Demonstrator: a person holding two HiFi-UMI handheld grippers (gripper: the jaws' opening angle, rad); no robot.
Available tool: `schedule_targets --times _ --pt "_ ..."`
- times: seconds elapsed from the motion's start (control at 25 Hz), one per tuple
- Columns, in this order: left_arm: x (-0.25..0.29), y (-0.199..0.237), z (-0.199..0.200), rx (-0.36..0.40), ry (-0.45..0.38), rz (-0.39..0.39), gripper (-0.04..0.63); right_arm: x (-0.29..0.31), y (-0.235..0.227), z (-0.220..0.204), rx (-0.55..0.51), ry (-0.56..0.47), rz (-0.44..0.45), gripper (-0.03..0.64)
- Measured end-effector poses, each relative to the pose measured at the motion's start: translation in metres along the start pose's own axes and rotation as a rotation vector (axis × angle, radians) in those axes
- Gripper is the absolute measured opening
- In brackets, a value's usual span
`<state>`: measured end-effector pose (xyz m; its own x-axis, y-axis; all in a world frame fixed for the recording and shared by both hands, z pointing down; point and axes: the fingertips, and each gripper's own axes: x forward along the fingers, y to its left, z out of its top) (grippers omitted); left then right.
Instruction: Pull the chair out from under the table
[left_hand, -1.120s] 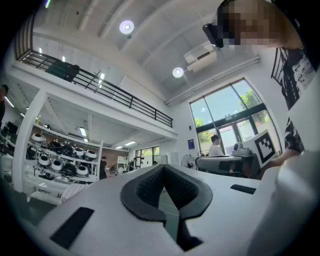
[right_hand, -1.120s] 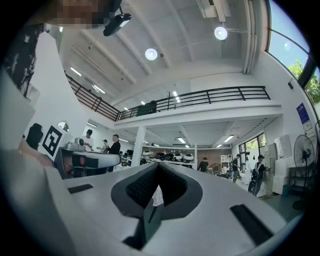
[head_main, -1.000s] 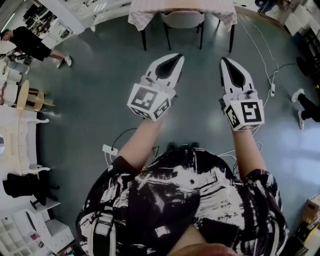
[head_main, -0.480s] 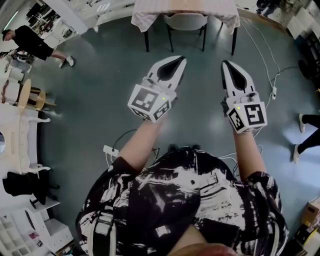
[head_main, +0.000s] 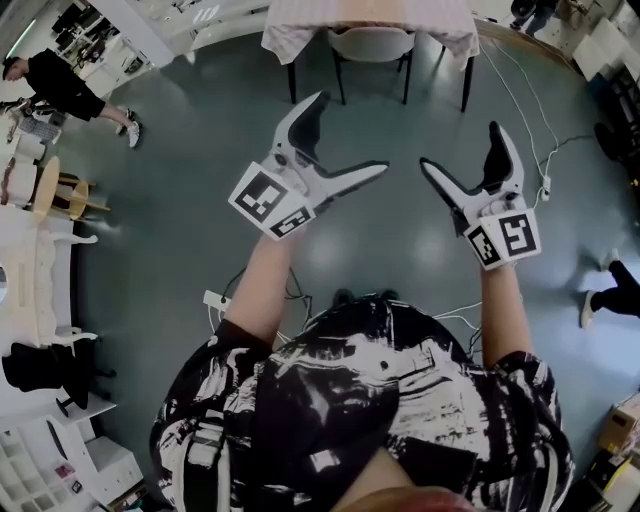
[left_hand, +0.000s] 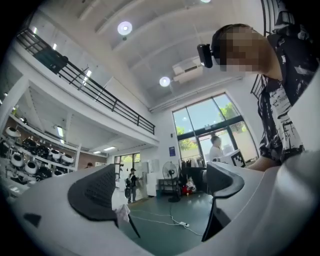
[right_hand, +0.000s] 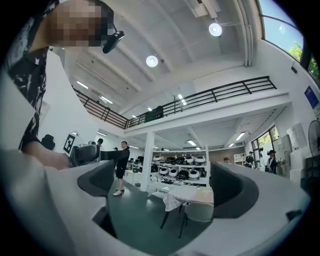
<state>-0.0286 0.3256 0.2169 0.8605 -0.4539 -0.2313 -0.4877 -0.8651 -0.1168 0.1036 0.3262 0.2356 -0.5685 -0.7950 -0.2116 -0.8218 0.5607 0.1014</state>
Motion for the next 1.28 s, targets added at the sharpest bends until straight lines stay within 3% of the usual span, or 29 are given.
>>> schedule_targets --times 0.28,0.96,1.28 --pt "-0.008 -0.006 -0.01 0.018 0.038 -0.048 0.534 0.001 0.011 0.005 -0.013 -0.009 0.019 0.575" --pt "-0.041 0.039 -0.027 -0.01 0.041 -0.105 0.532 0.03 0.04 -0.017 -0.031 0.048 -0.036 0.575" --pt "0.007 0.074 -0.048 -0.015 0.055 -0.09 0.532 0.057 -0.015 -0.035 -0.008 0.053 -0.032 0.575"
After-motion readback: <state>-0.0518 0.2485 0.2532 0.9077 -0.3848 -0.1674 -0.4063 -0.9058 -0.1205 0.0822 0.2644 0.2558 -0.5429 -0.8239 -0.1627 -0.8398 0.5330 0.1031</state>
